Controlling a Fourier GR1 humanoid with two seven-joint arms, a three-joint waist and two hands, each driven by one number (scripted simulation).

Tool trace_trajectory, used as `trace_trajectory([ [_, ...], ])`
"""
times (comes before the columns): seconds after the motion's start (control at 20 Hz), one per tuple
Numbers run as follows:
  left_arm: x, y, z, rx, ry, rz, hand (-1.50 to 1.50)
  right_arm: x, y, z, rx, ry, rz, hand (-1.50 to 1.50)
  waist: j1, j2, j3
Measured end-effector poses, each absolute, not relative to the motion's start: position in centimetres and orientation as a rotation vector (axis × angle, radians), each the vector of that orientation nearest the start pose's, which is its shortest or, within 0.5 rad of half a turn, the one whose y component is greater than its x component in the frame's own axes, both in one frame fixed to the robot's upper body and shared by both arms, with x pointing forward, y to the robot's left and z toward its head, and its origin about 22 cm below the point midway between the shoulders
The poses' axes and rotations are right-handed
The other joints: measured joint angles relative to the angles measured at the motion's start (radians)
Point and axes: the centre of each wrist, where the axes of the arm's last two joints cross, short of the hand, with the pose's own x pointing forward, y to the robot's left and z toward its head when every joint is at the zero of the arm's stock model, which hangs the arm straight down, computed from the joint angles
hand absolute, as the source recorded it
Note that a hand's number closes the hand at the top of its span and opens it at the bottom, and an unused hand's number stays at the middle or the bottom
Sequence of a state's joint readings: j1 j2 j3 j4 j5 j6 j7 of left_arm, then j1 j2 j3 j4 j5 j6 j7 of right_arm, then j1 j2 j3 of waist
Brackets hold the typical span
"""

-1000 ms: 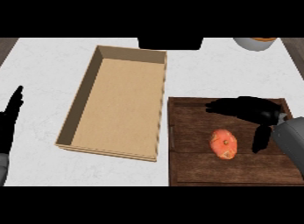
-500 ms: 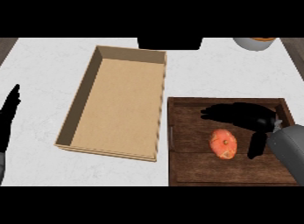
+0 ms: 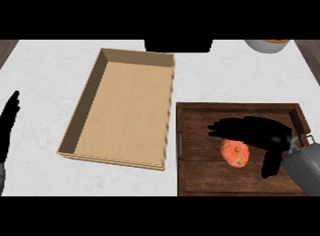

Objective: Pick the squash from the tray and place it in the cardboard box

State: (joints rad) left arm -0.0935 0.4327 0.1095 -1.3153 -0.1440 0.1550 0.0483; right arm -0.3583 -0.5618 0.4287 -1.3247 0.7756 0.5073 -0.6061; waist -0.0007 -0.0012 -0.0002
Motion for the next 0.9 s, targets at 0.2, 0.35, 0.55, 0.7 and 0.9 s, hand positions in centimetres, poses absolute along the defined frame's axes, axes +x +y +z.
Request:
trace_trajectory([
  [0.2,26.4,36.5,1.7,0.651,-1.367,-0.204,0.0,30.1,-25.3,3.3,-0.011,-1.314,1.91,-1.5,0.001,0.0,0.0],
  [0.35,26.2,36.7,1.3,0.647,-1.368,-0.211,0.0,30.3,-24.8,2.3,-0.022,-1.267,1.918,-1.5,0.003,0.001,0.0],
  [0.55,25.7,35.6,1.2,0.647,-1.363,-0.212,0.0,30.3,-24.3,1.7,-0.065,-1.273,1.913,1.5,0.004,-0.002,-0.003],
  [0.7,26.0,35.7,1.7,0.652,-1.361,-0.214,0.0,30.8,-23.4,1.4,-0.119,-1.377,1.899,1.5,0.005,-0.004,-0.006],
  [0.9,26.0,35.8,1.7,0.653,-1.368,-0.219,0.0,30.9,-23.2,0.9,-0.192,-1.466,1.886,1.5,0.004,-0.007,-0.012],
])
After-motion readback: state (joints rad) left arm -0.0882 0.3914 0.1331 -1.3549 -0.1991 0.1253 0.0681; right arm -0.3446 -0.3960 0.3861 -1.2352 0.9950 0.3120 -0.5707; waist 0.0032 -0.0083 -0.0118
